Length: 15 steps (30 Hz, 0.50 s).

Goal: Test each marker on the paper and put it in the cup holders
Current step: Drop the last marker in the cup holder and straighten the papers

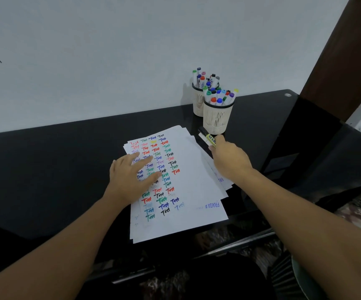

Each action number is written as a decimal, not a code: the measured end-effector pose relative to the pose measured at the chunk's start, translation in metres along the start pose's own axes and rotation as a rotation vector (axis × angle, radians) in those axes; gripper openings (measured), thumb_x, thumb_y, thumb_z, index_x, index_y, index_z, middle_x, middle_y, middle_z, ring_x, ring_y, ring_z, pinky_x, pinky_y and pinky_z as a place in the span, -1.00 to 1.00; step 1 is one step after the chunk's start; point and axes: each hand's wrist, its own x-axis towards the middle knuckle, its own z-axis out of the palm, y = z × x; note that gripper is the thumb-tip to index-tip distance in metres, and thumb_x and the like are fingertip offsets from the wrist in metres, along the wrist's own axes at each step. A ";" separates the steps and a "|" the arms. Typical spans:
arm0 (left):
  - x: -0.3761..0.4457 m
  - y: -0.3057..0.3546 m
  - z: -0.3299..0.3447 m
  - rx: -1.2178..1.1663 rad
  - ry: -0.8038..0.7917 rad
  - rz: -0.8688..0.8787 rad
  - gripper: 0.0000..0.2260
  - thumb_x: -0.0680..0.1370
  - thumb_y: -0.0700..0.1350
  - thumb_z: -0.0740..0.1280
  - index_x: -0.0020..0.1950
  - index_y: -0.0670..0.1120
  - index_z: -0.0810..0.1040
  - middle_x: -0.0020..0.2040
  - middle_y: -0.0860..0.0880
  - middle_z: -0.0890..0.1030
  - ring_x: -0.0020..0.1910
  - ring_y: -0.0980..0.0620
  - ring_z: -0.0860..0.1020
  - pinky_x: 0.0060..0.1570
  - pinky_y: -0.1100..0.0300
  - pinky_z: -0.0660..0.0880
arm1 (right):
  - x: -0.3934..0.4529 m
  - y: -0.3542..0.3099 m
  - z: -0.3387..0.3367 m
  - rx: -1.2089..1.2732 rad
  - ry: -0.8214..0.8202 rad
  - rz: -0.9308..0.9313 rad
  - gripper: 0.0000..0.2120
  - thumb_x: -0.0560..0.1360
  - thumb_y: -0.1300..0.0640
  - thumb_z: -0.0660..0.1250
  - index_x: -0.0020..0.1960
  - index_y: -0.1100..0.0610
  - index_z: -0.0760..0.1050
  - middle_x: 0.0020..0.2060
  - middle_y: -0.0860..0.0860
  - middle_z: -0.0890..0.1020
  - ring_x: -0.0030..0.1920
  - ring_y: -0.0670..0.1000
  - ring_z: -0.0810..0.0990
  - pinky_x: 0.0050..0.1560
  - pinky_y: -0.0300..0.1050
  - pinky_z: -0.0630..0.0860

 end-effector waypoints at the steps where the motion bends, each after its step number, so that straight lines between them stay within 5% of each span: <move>1: 0.000 0.002 -0.001 -0.011 0.015 0.005 -0.27 0.41 0.55 0.06 0.51 0.26 0.35 0.56 0.05 0.30 0.55 -0.03 0.17 0.55 -0.18 0.00 | 0.000 0.001 -0.003 0.038 0.015 0.003 -0.77 0.75 0.00 0.08 0.15 0.18 0.31 -0.12 0.11 0.56 -0.29 0.10 0.49 -0.37 -0.02 0.31; 6: -0.002 0.036 -0.008 -0.113 0.124 0.194 -0.35 0.50 0.43 0.19 0.49 0.12 0.44 0.48 -0.03 0.43 0.47 -0.07 0.33 0.47 -0.21 0.24 | -0.011 0.013 -0.019 0.341 0.050 0.124 -0.74 0.73 -0.04 0.13 0.13 0.17 0.34 -0.07 0.11 0.64 -0.16 0.18 0.63 -0.16 0.17 0.60; 15: 0.006 0.181 0.008 -0.224 -0.082 0.419 -0.44 0.56 0.33 0.27 0.52 0.17 0.38 0.45 0.07 0.45 0.43 0.05 0.37 0.42 -0.02 0.36 | -0.080 0.074 -0.061 0.744 0.192 0.379 -0.79 0.68 -0.06 0.18 0.12 0.08 0.41 -0.11 0.06 0.68 -0.19 0.09 0.66 -0.06 0.27 0.66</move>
